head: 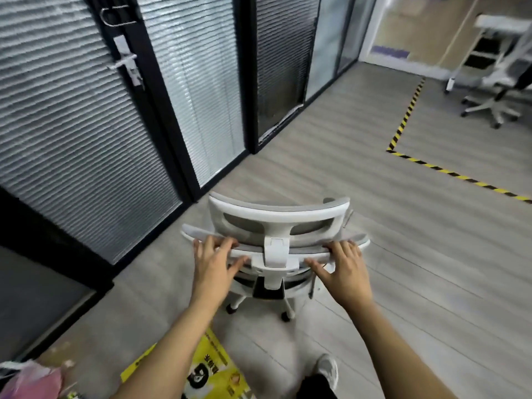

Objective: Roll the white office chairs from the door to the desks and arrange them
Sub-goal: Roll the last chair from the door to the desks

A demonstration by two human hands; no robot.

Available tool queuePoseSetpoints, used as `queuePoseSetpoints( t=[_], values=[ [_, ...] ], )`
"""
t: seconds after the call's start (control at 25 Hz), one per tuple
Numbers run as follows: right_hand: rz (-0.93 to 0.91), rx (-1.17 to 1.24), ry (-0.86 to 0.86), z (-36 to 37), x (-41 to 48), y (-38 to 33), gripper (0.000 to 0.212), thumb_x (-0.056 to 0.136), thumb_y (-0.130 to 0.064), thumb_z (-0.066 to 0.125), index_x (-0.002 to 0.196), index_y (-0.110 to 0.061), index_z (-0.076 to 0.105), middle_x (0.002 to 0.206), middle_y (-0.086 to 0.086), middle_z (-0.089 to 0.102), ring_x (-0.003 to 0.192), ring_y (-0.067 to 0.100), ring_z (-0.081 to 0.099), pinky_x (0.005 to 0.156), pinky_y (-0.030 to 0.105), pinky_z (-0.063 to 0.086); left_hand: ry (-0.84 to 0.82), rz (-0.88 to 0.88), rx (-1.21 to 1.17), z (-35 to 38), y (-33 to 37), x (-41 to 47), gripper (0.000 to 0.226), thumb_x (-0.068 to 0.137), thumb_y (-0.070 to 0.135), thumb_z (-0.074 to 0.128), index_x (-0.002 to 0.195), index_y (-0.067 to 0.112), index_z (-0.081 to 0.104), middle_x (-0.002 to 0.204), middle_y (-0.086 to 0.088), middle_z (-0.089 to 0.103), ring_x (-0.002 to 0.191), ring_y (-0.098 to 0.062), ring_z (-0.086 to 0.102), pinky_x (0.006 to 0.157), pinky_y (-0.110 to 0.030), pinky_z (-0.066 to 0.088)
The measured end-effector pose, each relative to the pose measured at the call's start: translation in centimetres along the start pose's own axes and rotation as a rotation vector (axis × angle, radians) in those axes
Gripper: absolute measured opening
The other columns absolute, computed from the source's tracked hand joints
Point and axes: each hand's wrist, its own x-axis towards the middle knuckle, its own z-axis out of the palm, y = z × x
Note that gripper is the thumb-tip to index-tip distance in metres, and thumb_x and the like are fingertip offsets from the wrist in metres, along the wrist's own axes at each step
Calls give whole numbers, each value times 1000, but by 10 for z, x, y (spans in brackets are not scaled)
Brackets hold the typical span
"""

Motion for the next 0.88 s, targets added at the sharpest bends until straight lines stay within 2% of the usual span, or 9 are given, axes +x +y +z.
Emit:
queuePoseSetpoints(
  t=[0.16,0.32,0.44,0.6,0.8,0.88],
  values=[
    [152,-50,69,-40,14,111,53,86,-65,61,102,-14,61,101,-1,62,105,24,55,117,44,30,-112,113,-64,86,90,67,43,81,62,62,106,27,65,101,-1,49,106,-25,45,101,-58,43],
    [285,-57,112,-88,43,230,62,89,-73,48,103,-14,60,100,-2,59,106,24,56,120,50,25,-198,227,-123,178,194,138,50,81,70,57,108,29,65,102,-1,49,103,-28,51,94,-49,48],
    [363,-93,145,-122,75,316,68,87,-78,42,105,-14,61,101,-1,61,110,23,52,121,49,23,-275,260,-195,242,280,191,42,80,59,69,110,29,66,105,1,49,103,-26,52,92,-45,50],
    [484,-101,109,-166,114,430,67,81,-74,49,105,-13,63,103,1,63,111,27,54,122,46,18,-321,314,-249,325,383,255,36,77,45,79,106,27,67,103,1,50,102,-26,54,89,-46,51],
    [595,-165,187,-211,177,570,62,81,-70,55,105,-14,63,104,-1,61,114,23,47,124,42,16,-310,424,-286,440,507,338,35,79,46,78,107,31,65,103,3,48,102,-22,51,89,-38,49],
    [655,-198,239,-224,203,618,62,79,-71,57,107,-16,66,111,1,61,121,22,44,121,44,23,-296,473,-257,483,552,375,36,78,47,78,108,33,65,102,3,48,99,-24,52,89,-39,48]
  ],
)
